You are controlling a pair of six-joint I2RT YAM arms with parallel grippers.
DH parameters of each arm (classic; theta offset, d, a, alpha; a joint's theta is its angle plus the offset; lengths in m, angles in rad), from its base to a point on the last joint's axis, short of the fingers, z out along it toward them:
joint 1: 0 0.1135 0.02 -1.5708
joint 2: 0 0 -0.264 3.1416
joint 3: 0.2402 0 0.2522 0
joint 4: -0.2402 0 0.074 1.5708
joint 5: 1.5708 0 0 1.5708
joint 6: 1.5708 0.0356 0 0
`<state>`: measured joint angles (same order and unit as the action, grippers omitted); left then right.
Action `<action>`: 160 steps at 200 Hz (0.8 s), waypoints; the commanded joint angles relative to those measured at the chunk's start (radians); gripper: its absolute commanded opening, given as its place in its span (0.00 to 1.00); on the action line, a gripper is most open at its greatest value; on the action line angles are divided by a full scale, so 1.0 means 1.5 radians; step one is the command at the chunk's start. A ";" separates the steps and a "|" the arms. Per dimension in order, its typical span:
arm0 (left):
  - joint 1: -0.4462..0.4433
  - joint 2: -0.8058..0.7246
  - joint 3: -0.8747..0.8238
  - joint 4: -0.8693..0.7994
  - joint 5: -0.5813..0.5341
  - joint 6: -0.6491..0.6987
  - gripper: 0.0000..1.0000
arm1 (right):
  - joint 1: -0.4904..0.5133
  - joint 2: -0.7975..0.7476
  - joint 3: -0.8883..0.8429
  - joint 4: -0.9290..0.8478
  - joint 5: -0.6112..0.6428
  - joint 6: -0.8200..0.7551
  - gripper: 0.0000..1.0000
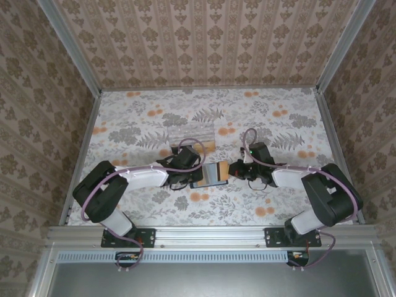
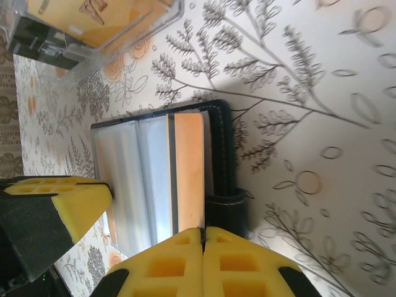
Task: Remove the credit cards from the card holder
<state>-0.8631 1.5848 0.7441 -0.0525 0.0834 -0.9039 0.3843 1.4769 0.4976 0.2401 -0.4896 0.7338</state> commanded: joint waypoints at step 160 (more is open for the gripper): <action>0.067 -0.496 -0.016 -0.255 -0.147 0.049 1.00 | 0.165 -0.174 0.323 -0.422 0.233 -0.468 0.00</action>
<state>-0.8024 0.9874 0.7685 -0.2905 -0.0547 -0.8440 0.6018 1.1503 0.9028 -0.3069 -0.2276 0.2642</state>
